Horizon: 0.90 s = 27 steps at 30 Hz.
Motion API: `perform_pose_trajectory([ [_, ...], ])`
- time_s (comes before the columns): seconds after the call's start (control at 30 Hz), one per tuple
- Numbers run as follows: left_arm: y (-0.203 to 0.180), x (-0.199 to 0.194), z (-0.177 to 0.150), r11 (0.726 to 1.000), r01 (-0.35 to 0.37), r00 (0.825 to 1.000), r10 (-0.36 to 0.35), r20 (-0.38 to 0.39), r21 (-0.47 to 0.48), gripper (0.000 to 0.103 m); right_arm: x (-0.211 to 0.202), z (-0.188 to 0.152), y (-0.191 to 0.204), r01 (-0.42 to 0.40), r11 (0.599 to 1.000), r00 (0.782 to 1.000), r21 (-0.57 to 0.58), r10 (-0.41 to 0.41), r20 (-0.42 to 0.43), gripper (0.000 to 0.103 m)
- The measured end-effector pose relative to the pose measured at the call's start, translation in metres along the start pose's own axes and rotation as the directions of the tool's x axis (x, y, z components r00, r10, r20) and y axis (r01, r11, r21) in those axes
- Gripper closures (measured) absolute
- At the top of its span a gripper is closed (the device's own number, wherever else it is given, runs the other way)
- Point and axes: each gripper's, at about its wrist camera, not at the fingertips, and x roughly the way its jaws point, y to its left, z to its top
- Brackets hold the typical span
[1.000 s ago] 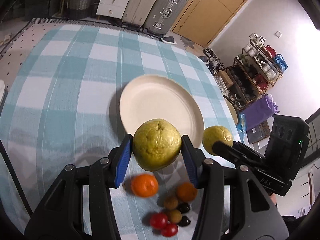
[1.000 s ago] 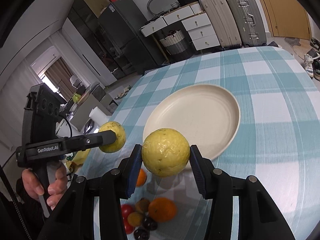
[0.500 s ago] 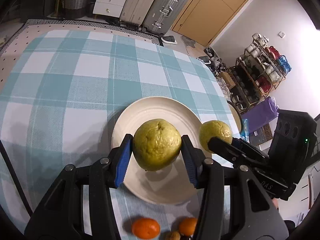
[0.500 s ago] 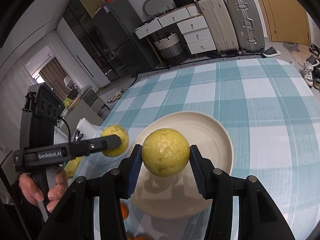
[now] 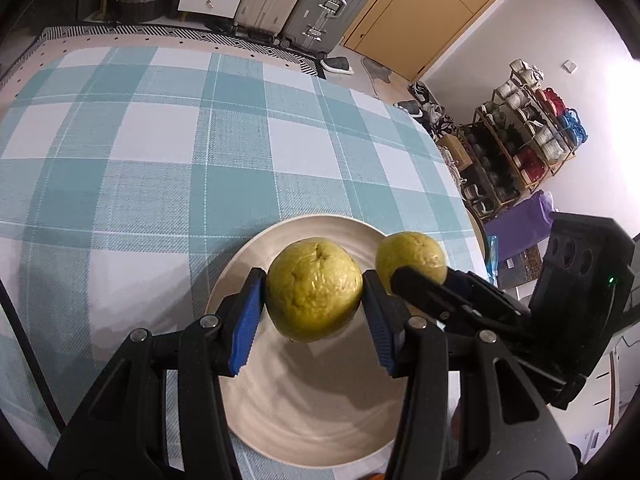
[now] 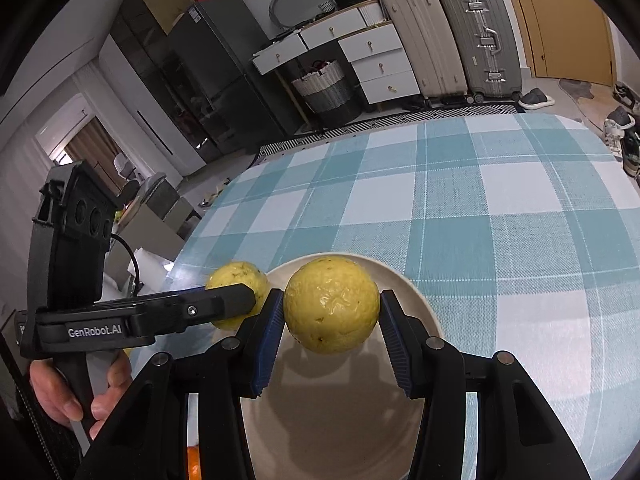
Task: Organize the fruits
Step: 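Carry both yellow-green fruits onto the cream plate and open both grippers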
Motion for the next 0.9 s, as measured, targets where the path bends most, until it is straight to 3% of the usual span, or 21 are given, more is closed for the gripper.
perform_pose_trajectory([
  [0.43,0.005,0.027,0.010,0.999,0.029,0.999,-0.030,-0.036,-0.041,0.057,0.025,-0.006,-0.007,0.017,1.000,0.999,0.000,-0.017,-0.050,0.053],
  [0.63,0.005,0.018,0.010,0.998,0.007,1.000,-0.007,-0.013,-0.060,0.047,0.005,-0.005,-0.009,0.014,1.000,1.000,0.023,-0.015,0.008,0.036],
  [0.77,0.001,0.001,0.008,0.998,0.003,1.000,-0.002,0.018,-0.058,0.044,-0.015,-0.005,-0.007,0.029,0.999,0.998,0.022,-0.030,0.046,0.035],
  [0.9,-0.005,-0.016,-0.002,0.999,-0.015,0.999,0.017,0.041,-0.038,0.043,-0.035,-0.009,-0.003,0.033,0.999,0.997,0.020,-0.035,0.075,0.026],
])
